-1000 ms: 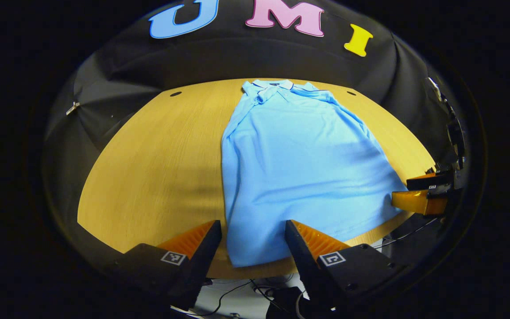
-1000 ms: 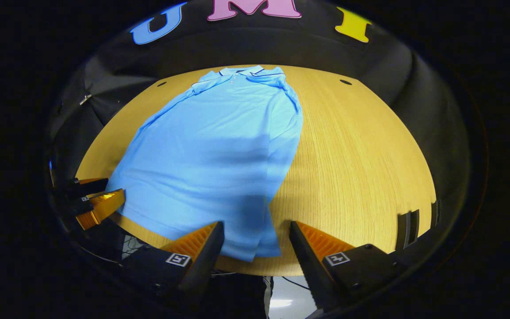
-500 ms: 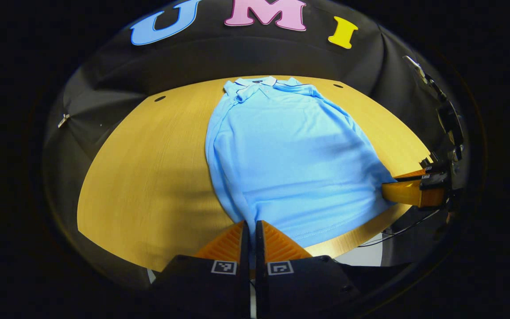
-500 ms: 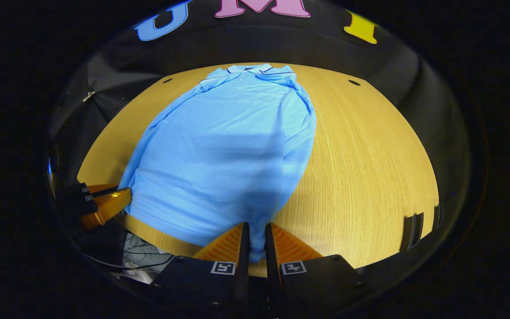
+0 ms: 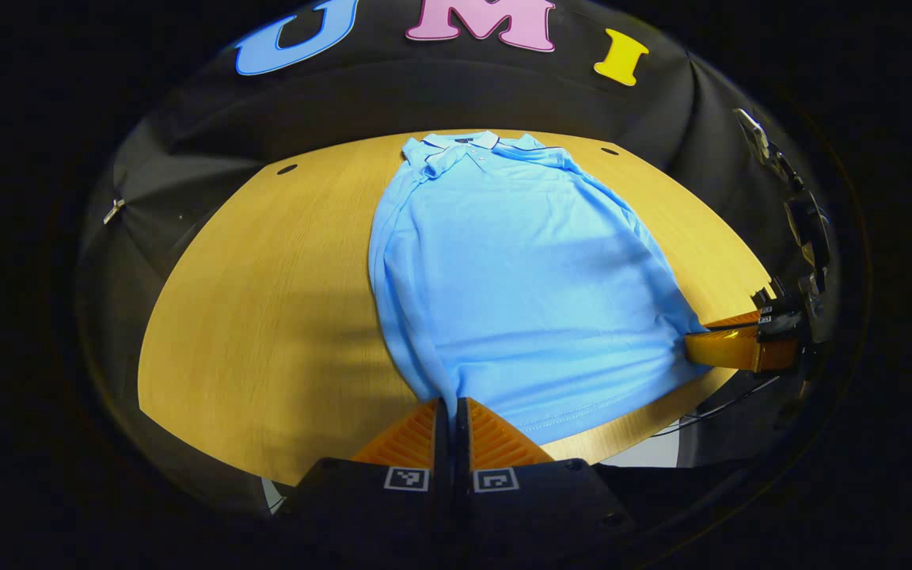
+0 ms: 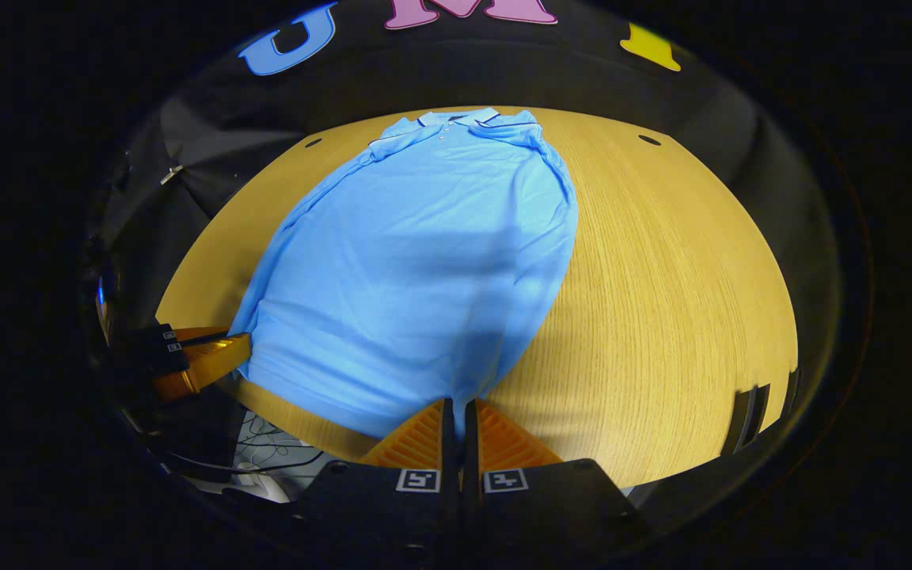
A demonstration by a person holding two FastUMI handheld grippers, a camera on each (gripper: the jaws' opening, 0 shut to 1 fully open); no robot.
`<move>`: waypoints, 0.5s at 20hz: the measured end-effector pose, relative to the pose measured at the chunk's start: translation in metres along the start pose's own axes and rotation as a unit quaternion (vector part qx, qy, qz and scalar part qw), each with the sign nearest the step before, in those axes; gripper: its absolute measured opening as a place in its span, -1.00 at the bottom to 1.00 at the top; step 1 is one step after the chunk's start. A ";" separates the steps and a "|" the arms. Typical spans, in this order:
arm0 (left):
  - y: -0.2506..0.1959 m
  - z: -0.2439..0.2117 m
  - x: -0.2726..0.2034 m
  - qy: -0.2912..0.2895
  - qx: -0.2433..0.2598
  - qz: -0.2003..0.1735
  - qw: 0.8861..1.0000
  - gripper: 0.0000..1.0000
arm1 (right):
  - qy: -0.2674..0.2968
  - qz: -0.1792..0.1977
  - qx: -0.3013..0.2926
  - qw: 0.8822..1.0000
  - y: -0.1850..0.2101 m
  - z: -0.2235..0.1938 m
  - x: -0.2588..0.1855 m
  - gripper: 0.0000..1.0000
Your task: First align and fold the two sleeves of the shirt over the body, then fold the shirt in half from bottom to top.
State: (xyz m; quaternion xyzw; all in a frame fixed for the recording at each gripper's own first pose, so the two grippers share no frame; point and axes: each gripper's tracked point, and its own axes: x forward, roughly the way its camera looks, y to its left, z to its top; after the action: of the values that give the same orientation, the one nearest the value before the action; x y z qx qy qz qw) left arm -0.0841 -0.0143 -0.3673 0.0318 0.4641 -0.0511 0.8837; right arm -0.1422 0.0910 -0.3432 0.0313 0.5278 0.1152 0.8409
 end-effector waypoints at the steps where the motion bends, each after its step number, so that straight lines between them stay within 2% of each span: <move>1: 0.000 0.001 -0.003 0.004 -0.005 0.001 1.000 -0.87 | -0.004 0.005 0.003 1.000 0.001 0.005 -0.004 -0.89; 7: 0.003 0.036 -0.030 0.001 -0.012 0.000 1.000 -0.88 | -0.032 0.025 -0.007 0.999 0.007 0.053 -0.033 -0.91; 10: 0.004 0.074 -0.045 -0.021 -0.010 -0.002 1.000 -0.88 | -0.045 0.040 -0.025 0.998 0.012 0.084 -0.040 -0.91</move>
State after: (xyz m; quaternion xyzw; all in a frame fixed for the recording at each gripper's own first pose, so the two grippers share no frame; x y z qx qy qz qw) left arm -0.0483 -0.0154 -0.2883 0.0209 0.4458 -0.0492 0.8935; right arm -0.0856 0.0993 -0.2687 0.0366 0.4849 0.1603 0.8590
